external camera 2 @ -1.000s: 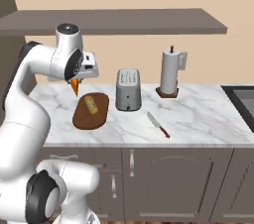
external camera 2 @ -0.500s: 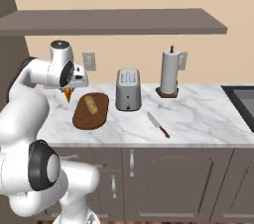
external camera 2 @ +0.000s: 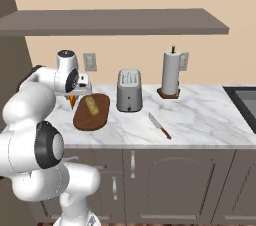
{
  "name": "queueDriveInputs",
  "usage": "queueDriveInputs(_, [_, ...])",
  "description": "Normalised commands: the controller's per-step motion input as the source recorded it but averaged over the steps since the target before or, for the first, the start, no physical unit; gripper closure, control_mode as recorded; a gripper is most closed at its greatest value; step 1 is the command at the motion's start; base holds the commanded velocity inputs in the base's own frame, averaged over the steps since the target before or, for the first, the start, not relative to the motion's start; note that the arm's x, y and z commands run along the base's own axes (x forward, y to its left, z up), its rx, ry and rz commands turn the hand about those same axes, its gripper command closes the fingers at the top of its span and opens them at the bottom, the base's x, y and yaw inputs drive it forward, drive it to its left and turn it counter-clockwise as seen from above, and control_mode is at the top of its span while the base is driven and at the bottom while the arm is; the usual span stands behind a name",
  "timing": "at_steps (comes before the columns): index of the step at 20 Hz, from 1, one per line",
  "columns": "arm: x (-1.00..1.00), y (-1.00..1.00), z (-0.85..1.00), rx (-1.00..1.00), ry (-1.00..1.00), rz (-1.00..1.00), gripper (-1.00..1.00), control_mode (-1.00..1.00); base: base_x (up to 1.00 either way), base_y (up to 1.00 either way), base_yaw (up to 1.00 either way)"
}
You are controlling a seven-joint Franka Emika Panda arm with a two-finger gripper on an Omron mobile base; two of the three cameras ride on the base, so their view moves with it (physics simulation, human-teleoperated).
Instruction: Retrieve the sausage and cheese from the fridge and place them on the cutting board on the counter.
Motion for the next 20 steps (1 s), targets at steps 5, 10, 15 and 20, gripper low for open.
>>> queueDriveInputs(5, [0.25,0.04,-0.33,-0.04,0.00,-0.04,1.00,-1.00,0.00,0.00,0.00])
queueDriveInputs(10, [0.14,0.03,-0.45,-0.08,0.00,-0.06,1.00,-1.00,0.00,0.00,0.00])
queueDriveInputs(15, [0.27,0.00,-0.41,-0.05,0.00,-0.09,1.00,-1.00,0.00,0.00,0.00])
queueDriveInputs(20, [0.38,0.03,-0.23,0.00,0.00,-0.04,1.00,-1.00,0.00,0.00,0.00])
